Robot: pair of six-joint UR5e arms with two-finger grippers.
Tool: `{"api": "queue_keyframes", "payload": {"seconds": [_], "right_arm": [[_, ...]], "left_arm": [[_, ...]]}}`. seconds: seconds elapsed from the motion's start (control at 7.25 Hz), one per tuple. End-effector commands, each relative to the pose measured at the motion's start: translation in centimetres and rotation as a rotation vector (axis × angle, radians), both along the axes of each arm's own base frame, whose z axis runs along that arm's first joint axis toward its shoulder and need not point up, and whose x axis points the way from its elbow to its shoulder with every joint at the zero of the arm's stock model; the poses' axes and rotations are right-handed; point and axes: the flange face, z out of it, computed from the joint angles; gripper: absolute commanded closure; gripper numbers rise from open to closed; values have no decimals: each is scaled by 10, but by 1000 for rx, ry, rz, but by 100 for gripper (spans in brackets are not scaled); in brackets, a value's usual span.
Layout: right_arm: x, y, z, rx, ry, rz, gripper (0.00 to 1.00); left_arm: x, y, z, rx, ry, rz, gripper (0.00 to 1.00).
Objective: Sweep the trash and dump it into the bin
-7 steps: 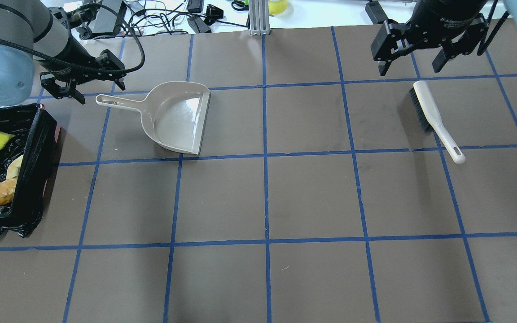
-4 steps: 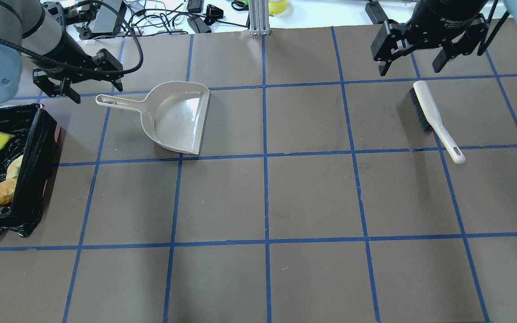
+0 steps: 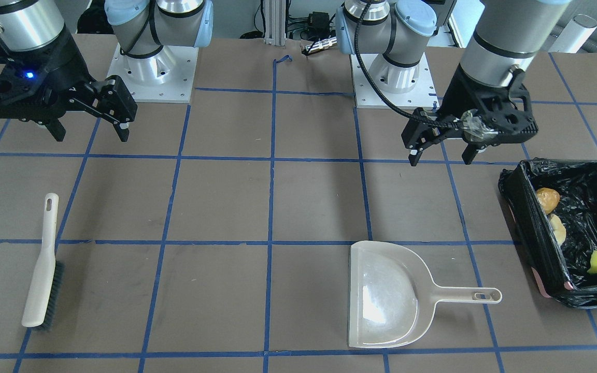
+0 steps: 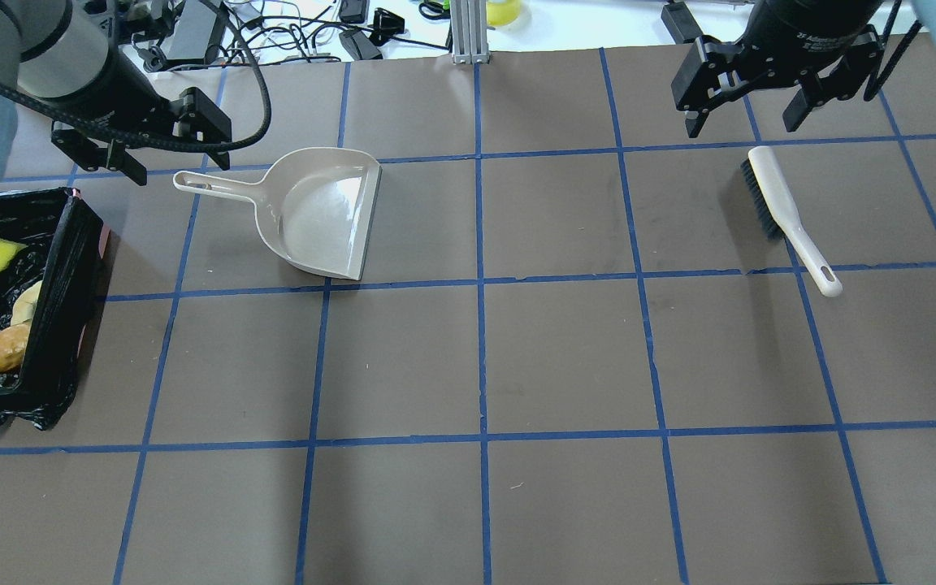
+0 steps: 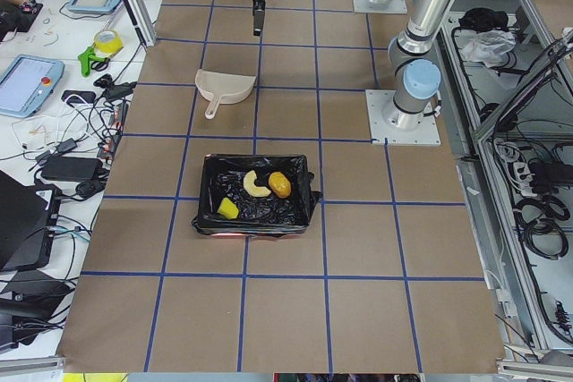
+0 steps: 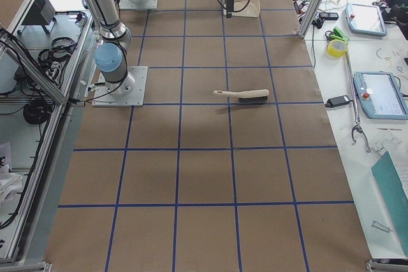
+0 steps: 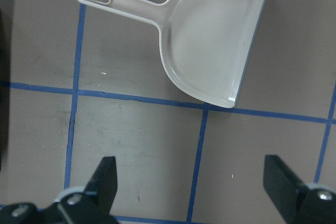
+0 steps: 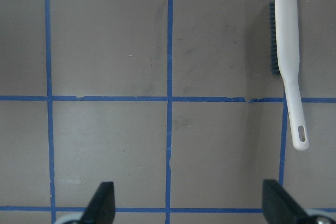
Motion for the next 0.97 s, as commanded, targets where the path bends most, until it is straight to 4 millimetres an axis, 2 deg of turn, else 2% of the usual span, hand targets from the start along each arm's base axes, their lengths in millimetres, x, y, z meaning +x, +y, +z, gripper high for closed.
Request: {"api": "queue_keyframes", "payload": {"seconds": [0.0,0.83], "right_arm": [[-1,0,0,0,2,-2,0],[-1,-1,0,-4,0,-2,0]], "left_arm": [[-19,19,12,-10,-25,-39,0],[-16,23,6,22,-23,-33,0]]}}
